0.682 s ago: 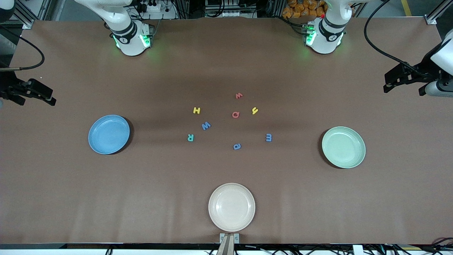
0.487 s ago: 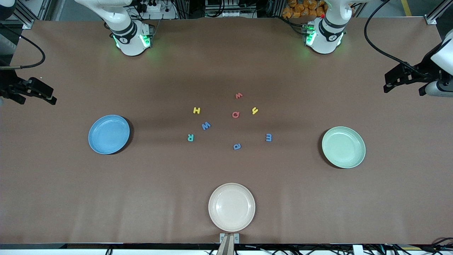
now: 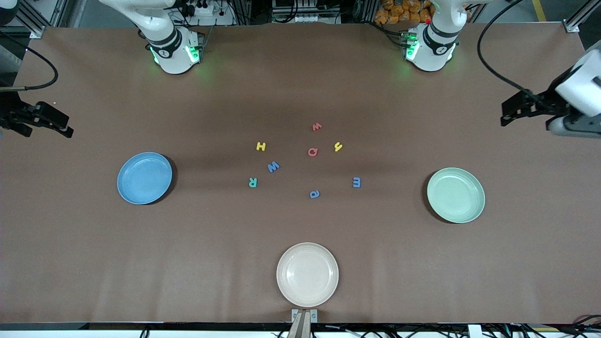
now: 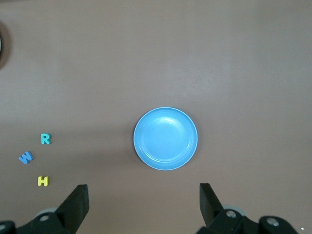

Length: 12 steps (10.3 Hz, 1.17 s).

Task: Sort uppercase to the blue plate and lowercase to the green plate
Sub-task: 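Move the left gripper to the blue e while the right gripper approaches H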

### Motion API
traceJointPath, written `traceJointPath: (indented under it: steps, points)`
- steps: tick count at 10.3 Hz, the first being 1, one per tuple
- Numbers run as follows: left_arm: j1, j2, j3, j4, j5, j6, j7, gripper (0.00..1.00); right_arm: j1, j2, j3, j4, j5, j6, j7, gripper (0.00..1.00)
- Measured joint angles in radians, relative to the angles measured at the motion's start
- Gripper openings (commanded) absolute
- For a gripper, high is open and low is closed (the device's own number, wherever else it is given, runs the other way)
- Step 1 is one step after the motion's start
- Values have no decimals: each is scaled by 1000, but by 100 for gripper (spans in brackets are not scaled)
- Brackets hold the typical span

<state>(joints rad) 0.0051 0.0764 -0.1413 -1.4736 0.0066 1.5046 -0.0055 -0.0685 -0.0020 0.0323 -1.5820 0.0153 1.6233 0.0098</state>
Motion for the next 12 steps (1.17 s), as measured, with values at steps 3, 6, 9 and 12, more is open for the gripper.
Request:
traceJointPath:
  steps: [3, 6, 9, 12]
  points:
    - [-22, 9, -22, -165, -12, 191, -5, 100, 10, 1, 3, -3, 1, -24, 0, 100]
    - [-32, 63, -96, -281, -22, 350, -104, 100, 84, 2, 10, -17, 2, -41, 73, 100]
    - [-77, 212, -140, -322, -22, 546, -224, 100, 157, 3, 21, -29, 2, -56, 156, 100]
    - [-166, 343, -145, -326, 21, 701, -354, 100, 195, 5, 84, -92, 3, -46, 285, 100]
